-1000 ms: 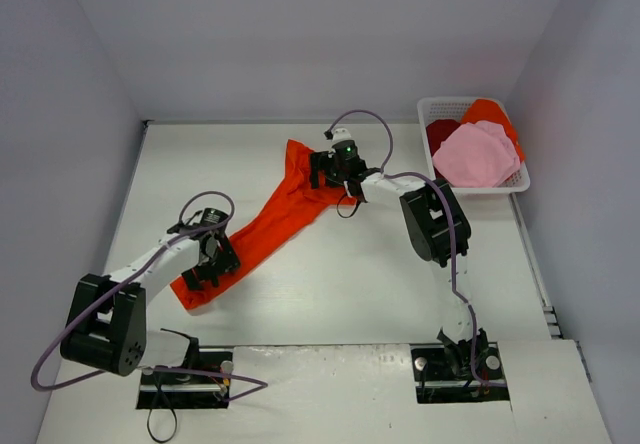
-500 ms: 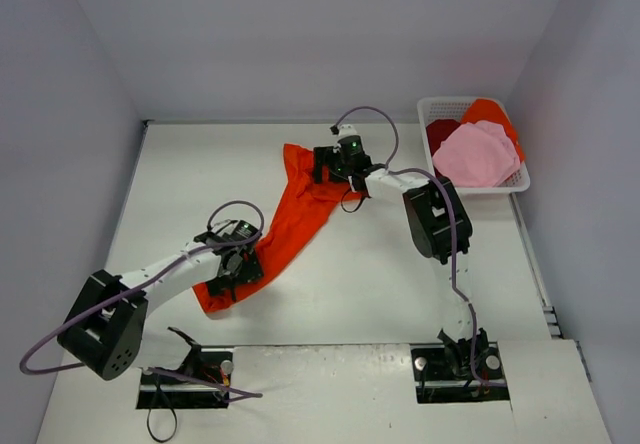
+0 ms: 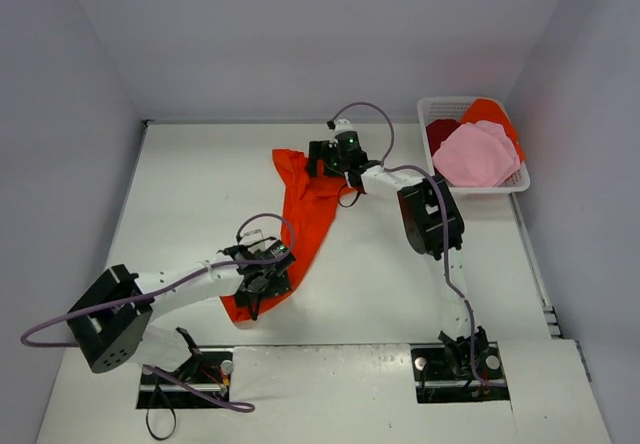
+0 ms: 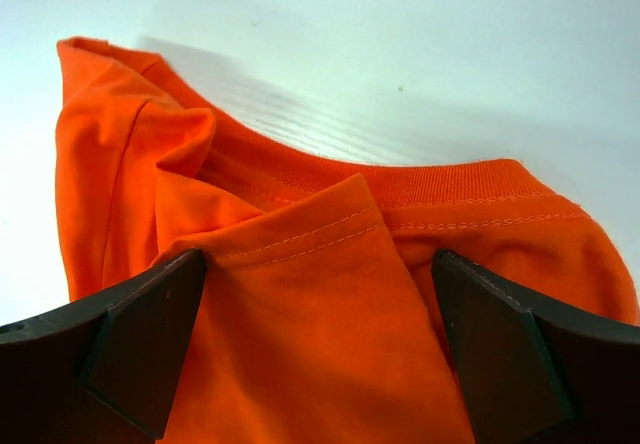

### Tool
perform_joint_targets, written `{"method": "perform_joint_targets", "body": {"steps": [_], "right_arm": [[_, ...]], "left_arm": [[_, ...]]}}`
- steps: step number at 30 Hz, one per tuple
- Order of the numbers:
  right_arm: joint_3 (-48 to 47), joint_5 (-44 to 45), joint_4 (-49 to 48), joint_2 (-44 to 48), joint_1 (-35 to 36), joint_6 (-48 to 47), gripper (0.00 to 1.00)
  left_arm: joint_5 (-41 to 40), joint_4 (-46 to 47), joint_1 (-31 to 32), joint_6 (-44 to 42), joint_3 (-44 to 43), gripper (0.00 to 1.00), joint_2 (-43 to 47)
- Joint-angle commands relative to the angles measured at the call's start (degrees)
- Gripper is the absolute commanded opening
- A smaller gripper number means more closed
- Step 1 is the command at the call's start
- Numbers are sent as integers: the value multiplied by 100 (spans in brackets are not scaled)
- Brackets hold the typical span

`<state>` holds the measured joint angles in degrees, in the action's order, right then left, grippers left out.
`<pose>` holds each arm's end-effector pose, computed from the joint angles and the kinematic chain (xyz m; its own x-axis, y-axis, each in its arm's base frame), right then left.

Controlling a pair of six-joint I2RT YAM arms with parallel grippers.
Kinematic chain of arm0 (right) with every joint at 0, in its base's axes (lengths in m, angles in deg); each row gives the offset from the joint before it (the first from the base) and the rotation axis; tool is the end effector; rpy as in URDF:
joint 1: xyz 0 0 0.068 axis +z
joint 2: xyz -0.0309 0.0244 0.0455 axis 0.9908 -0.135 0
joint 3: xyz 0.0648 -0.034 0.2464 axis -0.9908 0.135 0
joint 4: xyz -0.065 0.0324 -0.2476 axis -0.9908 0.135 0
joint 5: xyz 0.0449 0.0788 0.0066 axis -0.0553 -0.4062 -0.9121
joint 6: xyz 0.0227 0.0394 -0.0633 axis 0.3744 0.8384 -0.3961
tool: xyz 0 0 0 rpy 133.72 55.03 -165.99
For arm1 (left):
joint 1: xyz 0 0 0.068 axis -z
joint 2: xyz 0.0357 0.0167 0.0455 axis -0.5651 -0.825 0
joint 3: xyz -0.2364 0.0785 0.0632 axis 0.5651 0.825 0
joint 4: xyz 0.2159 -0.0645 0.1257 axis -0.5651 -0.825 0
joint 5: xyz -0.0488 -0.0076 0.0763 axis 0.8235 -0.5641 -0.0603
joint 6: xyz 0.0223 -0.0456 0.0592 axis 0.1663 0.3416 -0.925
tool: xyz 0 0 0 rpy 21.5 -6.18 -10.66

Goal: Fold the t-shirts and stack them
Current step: Fold the tshirt

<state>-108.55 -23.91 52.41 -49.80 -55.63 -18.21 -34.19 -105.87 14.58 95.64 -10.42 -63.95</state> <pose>0.4862 0.2552 0.1402 -0.4156 0.0818 -0.9059 -0.4829 0.8242 0.2960 0.1690 -0.1728 0.1255 -0.8694 -0.4008 -0.2891 -0.3514 0.9127 -0.2086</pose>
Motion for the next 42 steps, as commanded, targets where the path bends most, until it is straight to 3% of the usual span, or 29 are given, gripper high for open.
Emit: {"method": "perform_joint_targets", "body": {"steps": [1, 15, 23, 32, 39, 42], "right_arm": [[-379, -157, -98, -168, -7, 104, 93], [-1040, -184, -19, -626, -182, -99, 92], [-1286, -307, -124, -591, -288, -55, 91], [-532, -44, -186, 523, -297, -485, 91], [67, -96, -160, 1491, -288, -389, 92], [234, -96, -116, 1974, -288, -397, 92]], "left_arm": [[1098, 497, 347, 1019, 153, 77, -247], [1537, 1418, 1077, 1670, -120, 77, -880], [1450, 1306, 1174, 1855, -76, 77, -722], [1134, 980, 1139, 1838, -208, 77, -247], [1379, 1200, 928, 1513, -322, 77, -335], [1090, 805, 937, 1425, -497, 77, -134]]}}
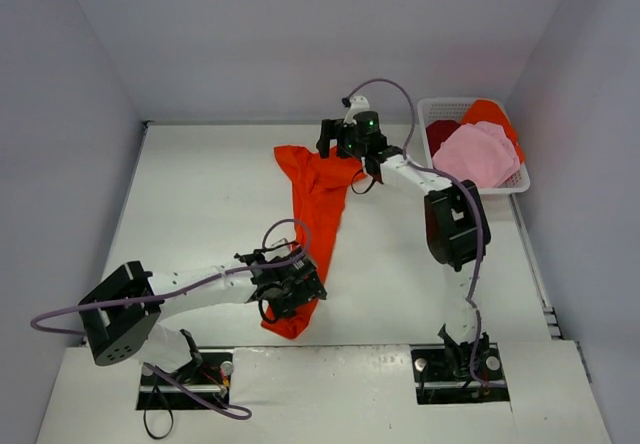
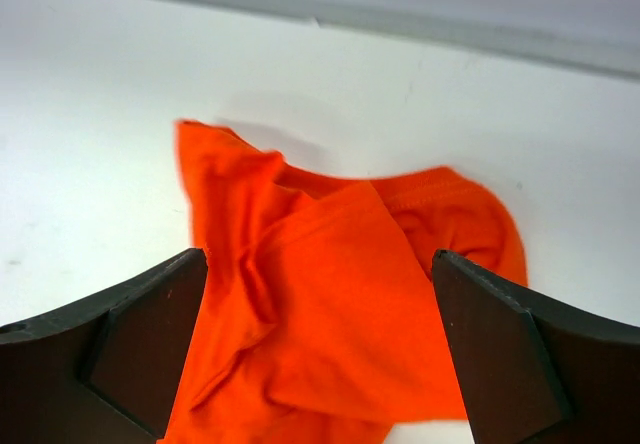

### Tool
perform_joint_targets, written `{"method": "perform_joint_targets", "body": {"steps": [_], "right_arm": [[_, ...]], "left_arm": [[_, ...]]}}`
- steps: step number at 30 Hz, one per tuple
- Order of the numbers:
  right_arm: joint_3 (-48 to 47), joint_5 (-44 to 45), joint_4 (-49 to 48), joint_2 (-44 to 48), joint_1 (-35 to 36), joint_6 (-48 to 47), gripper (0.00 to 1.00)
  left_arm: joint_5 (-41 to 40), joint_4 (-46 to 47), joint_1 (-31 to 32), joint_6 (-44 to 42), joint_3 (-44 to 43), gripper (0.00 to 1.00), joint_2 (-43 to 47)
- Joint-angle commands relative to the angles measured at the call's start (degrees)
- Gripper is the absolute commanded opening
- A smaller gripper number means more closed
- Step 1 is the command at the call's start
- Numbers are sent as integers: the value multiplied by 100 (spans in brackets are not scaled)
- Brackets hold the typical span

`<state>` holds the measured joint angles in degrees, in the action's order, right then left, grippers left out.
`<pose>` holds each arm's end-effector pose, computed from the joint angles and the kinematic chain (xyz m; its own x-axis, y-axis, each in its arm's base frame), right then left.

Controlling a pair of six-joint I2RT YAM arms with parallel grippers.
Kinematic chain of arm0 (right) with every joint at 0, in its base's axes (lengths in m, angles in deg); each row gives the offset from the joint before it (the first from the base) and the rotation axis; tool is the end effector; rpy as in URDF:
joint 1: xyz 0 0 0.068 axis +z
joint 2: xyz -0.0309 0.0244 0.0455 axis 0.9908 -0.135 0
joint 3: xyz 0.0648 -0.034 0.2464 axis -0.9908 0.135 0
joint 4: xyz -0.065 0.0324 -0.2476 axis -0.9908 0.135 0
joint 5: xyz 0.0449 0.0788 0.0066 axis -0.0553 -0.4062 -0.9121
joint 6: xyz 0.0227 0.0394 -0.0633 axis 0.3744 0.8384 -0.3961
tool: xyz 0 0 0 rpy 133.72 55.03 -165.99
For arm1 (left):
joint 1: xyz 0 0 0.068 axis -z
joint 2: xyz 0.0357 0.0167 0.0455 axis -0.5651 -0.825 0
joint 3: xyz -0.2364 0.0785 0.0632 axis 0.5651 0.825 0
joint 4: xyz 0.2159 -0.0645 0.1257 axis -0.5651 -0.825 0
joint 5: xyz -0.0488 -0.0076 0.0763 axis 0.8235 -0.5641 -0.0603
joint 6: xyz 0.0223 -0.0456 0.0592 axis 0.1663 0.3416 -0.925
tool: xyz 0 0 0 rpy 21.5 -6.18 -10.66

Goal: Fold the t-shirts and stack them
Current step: Fold the tshirt

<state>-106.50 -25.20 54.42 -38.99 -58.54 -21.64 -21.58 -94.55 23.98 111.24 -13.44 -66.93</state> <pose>0.4808 0.2241 0.2207 -0.2862 0.0939 -0.9535 -0.5077 0.8291 0.2341 0.1464 -0.2388 0.1373 -0.8863 -0.4622 -0.0286 -0.3944 0.7858 -0.4765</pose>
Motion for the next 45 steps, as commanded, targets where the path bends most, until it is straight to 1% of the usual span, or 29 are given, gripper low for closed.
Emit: {"method": "perform_joint_targets", "body": {"steps": [1, 5, 8, 9, 12, 14, 15, 19, 20, 21, 22, 24, 30, 31, 34, 37, 40, 45], "right_arm": [[55, 33, -239, 1138, 3, -45, 92], [283, 24, 34, 1693, 3, 77, 92], [836, 76, 26, 2158, 46, 157, 92], [1160, 120, -18, 2360, 81, 174, 92], [1662, 244, -124, 2642, 152, 218, 91], [2250, 331, -211, 2993, 327, 271, 91], [2253, 367, -238, 3073, 328, 297, 91], [2866, 490, -299, 3328, 547, 447, 92], [2938, 507, -291, 3346, 687, 464, 92], [3095, 708, -256, 3398, 880, 482, 92], [3097, 710, -256, 3434, 882, 482, 92], [3342, 972, -255, 3530, 1153, 508, 92], [3781, 1009, -308, 3723, 1443, 807, 92], [3843, 1174, -308, 3750, 1479, 885, 92], [4054, 1263, -308, 3847, 1619, 1009, 92], [4204, 1351, -361, 3786, 1743, 1149, 92], [4283, 1413, -440, 3637, 1883, 1238, 92], [4283, 1413, -739, 3119, 2164, 1440, 92]], "left_arm": [[-224, -537, -12, -145, -222, 77, 243], [-357, -662, -64, -136, -179, 77, 595], [-436, -767, -91, -197, -248, 77, 735], [-497, -846, -91, -250, -362, 77, 736], [-585, -1092, -91, -373, -573, 77, 665], [-629, -1154, -74, -373, -574, 77, 718], [-655, -1180, -73, -365, -574, 77, 762], [-822, -1321, -65, -294, -522, 77, 1139], [-849, -1339, -73, -312, -495, 77, 1183], [-936, -1469, -108, -329, -478, 77, 1262], [-980, -1471, -126, -329, -477, 77, 1289], [-1007, -1532, -161, -364, -469, 77, 1359], [-1007, -1392, -170, -408, -521, 77, 1430], [-1007, -1383, -161, -434, -556, 77, 1387], [-920, -1260, -144, -435, -600, 77, 1307], [-814, -936, -74, -347, -513, 77, 1254], [-796, -821, 32, -233, -486, 77, 1158], [-779, -671, 181, -154, -521, 77, 1000]]}}
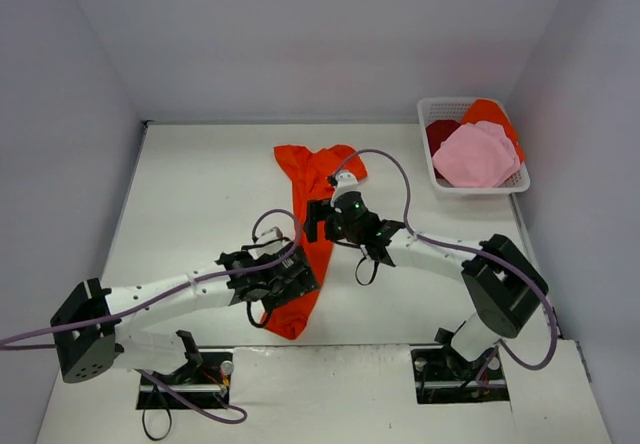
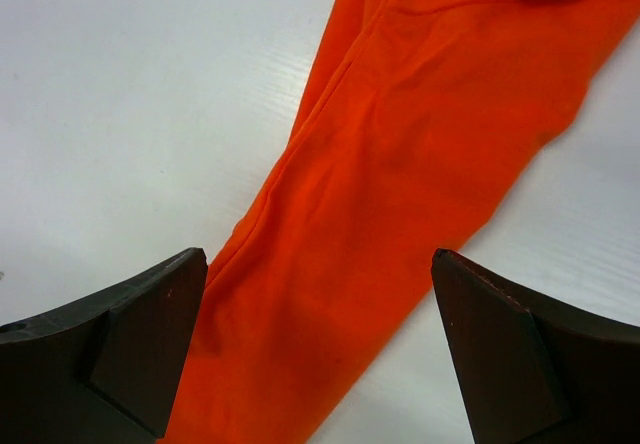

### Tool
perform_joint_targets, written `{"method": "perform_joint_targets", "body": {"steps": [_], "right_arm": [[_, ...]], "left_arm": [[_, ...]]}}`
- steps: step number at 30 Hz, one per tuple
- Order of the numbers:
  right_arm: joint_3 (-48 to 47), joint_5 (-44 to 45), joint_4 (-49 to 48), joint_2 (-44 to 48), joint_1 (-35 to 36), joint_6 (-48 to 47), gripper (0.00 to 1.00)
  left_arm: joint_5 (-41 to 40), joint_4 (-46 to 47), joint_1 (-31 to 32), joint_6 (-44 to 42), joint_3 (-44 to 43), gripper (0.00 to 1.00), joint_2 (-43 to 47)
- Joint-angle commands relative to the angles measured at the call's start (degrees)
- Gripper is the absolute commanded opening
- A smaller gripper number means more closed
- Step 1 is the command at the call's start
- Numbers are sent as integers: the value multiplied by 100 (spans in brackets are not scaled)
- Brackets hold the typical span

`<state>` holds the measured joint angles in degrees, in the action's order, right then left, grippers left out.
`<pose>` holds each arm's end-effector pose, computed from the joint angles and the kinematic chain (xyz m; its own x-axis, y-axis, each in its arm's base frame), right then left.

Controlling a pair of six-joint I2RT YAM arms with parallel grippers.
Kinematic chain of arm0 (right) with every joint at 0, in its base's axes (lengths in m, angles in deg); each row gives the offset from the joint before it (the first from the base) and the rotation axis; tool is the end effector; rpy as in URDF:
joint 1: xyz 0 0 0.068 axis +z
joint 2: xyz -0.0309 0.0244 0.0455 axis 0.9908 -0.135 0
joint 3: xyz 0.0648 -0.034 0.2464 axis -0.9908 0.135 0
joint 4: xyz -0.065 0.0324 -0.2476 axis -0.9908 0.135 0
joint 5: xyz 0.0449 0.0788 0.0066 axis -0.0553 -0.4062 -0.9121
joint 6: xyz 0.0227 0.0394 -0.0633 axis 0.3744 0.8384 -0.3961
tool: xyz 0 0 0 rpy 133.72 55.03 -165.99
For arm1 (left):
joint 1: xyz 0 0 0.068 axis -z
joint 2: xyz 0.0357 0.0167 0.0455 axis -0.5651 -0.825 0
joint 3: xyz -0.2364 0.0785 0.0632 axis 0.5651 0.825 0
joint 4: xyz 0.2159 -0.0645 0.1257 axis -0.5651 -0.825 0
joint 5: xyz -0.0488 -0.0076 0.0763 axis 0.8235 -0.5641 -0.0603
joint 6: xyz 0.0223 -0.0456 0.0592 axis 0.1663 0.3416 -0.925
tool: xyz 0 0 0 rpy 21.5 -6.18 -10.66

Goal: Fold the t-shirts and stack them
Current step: Fold the tshirt

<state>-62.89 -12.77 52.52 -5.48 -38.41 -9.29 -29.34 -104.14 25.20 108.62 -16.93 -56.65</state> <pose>0.2705 0.2562 0.2010 -0.4902 0.0959 -0.8663 -0.5103 0.7742 0.3745 0.1400 -0.2219 0.1899 -0.8668 -0.4683 -0.1712 -0.3229 0.7888 -0.5231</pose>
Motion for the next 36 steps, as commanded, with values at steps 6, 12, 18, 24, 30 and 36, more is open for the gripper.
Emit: {"method": "perform_joint_targets", "body": {"steps": [6, 12, 18, 24, 30, 36], "right_arm": [[-209, 266, -829, -918, 415, 371, 92], [-112, 195, -1085, -1287, 468, 504, 92], [-218, 187, -1155, -1639, 512, 530, 92], [-420, 204, -1120, -1868, 512, 478, 92], [-359, 231, -1103, -1763, 521, 434, 92], [-297, 415, -1015, -1780, 512, 346, 92]], "left_arm": [[15, 324, 173, 170, -242, 77, -54], [6, 385, 322, 328, -128, 77, 16], [15, 482, 560, 469, -163, 77, -89], [-91, 456, 955, 715, -207, 77, -274], [-143, 561, 1166, 935, 92, 77, -336], [-108, 456, 1175, 926, 250, 77, -283]]}}
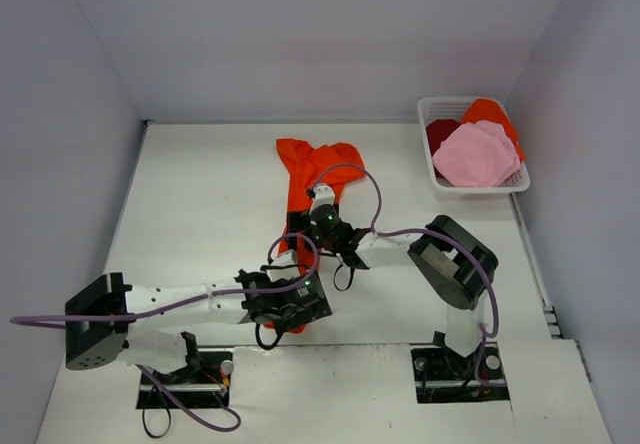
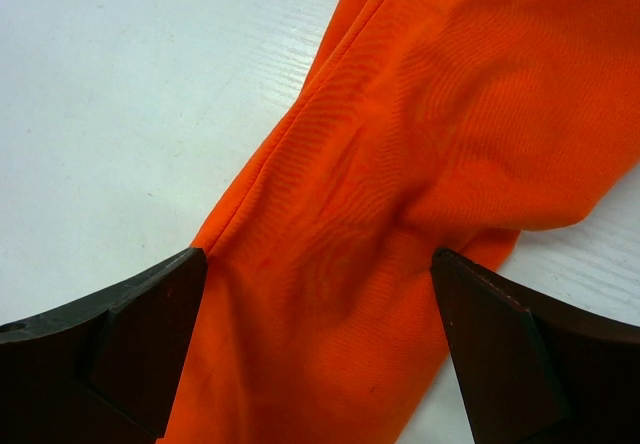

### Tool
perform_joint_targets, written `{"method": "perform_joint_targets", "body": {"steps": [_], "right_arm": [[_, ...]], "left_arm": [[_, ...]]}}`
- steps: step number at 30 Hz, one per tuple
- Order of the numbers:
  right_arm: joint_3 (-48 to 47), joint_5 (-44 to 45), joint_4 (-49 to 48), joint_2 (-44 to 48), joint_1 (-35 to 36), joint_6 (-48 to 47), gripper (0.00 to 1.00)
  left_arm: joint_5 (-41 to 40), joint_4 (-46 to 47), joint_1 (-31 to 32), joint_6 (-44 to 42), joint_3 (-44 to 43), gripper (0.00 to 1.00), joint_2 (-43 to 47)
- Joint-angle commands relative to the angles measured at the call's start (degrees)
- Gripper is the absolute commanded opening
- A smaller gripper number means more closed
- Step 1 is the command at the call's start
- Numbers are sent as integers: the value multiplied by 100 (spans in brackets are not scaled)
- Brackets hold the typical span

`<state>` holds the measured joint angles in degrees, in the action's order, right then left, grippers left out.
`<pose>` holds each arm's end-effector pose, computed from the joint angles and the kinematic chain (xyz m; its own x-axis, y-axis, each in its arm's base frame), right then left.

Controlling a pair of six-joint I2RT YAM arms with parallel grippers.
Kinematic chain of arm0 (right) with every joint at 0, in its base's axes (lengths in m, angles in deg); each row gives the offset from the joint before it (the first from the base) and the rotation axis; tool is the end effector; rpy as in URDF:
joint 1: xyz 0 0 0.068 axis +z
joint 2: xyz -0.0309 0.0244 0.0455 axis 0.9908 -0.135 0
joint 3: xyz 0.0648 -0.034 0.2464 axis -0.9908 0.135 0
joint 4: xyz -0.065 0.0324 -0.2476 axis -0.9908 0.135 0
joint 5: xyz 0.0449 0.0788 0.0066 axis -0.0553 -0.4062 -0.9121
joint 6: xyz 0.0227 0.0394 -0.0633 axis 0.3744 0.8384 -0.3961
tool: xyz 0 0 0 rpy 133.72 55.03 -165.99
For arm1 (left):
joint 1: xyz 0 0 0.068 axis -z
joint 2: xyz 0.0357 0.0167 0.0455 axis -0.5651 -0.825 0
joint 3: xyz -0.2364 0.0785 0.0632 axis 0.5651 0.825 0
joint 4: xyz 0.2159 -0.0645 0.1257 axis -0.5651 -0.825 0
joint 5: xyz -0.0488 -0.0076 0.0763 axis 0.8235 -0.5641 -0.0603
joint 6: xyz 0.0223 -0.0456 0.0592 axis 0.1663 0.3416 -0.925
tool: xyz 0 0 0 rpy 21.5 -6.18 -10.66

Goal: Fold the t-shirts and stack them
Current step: Fold the tshirt

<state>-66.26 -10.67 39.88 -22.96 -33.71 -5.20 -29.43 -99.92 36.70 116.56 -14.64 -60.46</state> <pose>0.2760 0.3049 0.1361 -0.5386 0.1028 -0.8362 -0.5065 0.7536 0.4189 0.0950 -0.2511 0.1663 -0.9124 -0.3967 -0.1013 -0.2934 0.8061 -0.5139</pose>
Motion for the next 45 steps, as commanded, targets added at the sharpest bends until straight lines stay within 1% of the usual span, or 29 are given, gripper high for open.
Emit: {"method": "perform_joint_targets", "body": {"steps": [1, 6, 12, 19, 26, 29, 32, 37, 41, 45], "right_arm": [[31, 206, 249, -49, 51, -63, 92], [-31, 249, 301, -58, 51, -116, 93], [22, 320, 380, 118, 42, -169, 93], [22, 329, 424, 144, 51, -151, 93], [75, 337, 451, 197, 42, -133, 93], [119, 355, 451, 162, 51, -125, 93], [162, 373, 425, 101, 42, -116, 93], [162, 355, 398, -5, 42, -98, 93], [285, 425, 372, 74, 42, -116, 93], [444, 487, 381, 258, -10, -151, 93]], "left_arm": [[-99, -1, 26, 133, 47, 77, 158], [-135, -203, 26, 326, 389, 77, 545], [-275, -607, 26, 537, 794, 77, 1230], [-266, -819, 26, 651, 1040, 77, 1512], [-380, -740, 8, 564, 900, 77, 1346], [-539, -538, -53, 379, 593, 77, 1223], [-644, -529, -62, 116, 101, 77, 960], [-548, -230, -106, -324, -461, 77, 336], [-434, 33, -238, -517, -568, 77, -42], [-293, 393, -440, -640, -428, 77, -201]]}}
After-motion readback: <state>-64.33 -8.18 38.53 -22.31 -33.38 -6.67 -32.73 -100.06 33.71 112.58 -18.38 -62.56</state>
